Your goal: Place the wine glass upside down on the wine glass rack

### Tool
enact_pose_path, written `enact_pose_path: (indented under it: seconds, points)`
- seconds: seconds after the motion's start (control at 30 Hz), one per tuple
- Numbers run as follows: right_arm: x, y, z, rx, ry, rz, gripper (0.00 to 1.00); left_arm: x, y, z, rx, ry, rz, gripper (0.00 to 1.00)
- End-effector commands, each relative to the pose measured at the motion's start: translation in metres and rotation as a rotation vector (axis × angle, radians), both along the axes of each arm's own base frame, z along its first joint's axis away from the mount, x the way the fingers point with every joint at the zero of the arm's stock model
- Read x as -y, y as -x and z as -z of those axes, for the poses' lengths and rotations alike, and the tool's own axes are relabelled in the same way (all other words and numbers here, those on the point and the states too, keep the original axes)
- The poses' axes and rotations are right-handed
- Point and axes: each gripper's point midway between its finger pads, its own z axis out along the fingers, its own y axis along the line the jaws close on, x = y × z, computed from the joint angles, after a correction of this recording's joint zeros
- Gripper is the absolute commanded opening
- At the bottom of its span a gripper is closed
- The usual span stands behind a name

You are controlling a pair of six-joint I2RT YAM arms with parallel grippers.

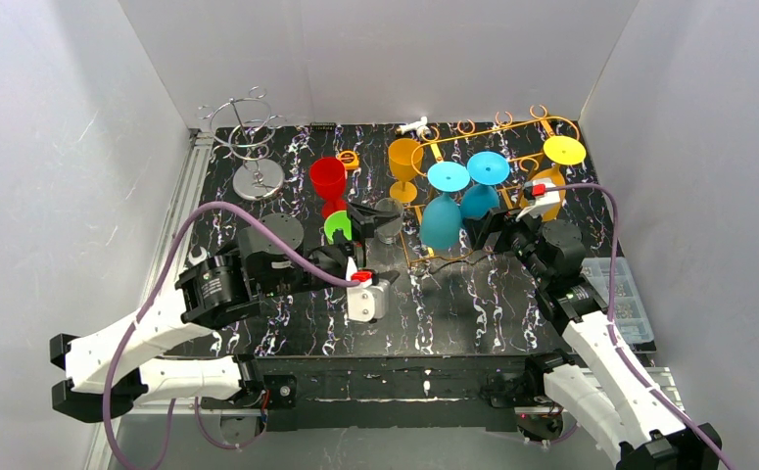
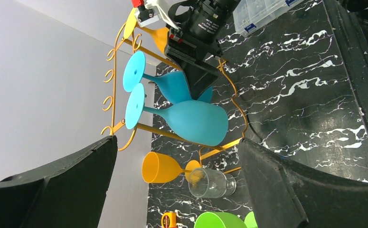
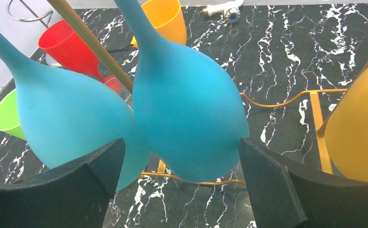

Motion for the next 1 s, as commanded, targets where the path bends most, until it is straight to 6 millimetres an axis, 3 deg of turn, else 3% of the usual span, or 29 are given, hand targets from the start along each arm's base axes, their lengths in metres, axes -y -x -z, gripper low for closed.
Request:
enact_pose_path:
  seconds: [0.0, 0.13, 0.33, 0.47, 0.57, 0.63, 0.67, 0.83, 0.97]
  points:
    - [0.003, 0.001, -0.018, 0.041, -0.009, 0.012, 0.98, 0.000, -0.010, -0.003, -0.013, 0.005, -0.040, 0.98]
    - [0.003, 0.010, -0.027, 0.041, -0.008, -0.009, 0.98, -0.002, -0.032, 0.005, -0.064, -0.007, -0.094, 0.98]
    - [0.005, 0.038, -0.036, -0.009, -0.018, -0.040, 0.98, -0.016, -0.097, 0.009, -0.146, 0.000, -0.224, 0.95]
    - [0.013, 0.057, -0.058, -0.034, -0.039, -0.024, 0.98, -0.013, -0.136, 0.017, -0.110, -0.013, -0.238, 0.88]
    - [0.026, 0.064, -0.089, -0.054, -0.074, 0.055, 0.97, -0.003, -0.147, 0.021, -0.032, -0.025, -0.177, 0.78]
    - [0.034, 0.060, -0.106, -0.101, -0.111, 0.129, 0.88, 0.005, -0.150, 0.019, 0.032, -0.016, -0.139, 0.71]
    - [0.034, 0.055, -0.111, -0.145, -0.129, 0.155, 0.83, 0.008, -0.152, 0.019, 0.060, -0.016, -0.122, 0.67]
    - [0.029, 0.040, -0.180, -0.157, -0.218, 0.185, 0.56, 0.021, -0.155, 0.010, 0.182, 0.023, -0.065, 0.51]
    - [0.024, 0.023, -0.213, -0.193, -0.245, 0.210, 0.50, 0.026, -0.156, 0.016, 0.259, 0.002, -0.027, 0.43]
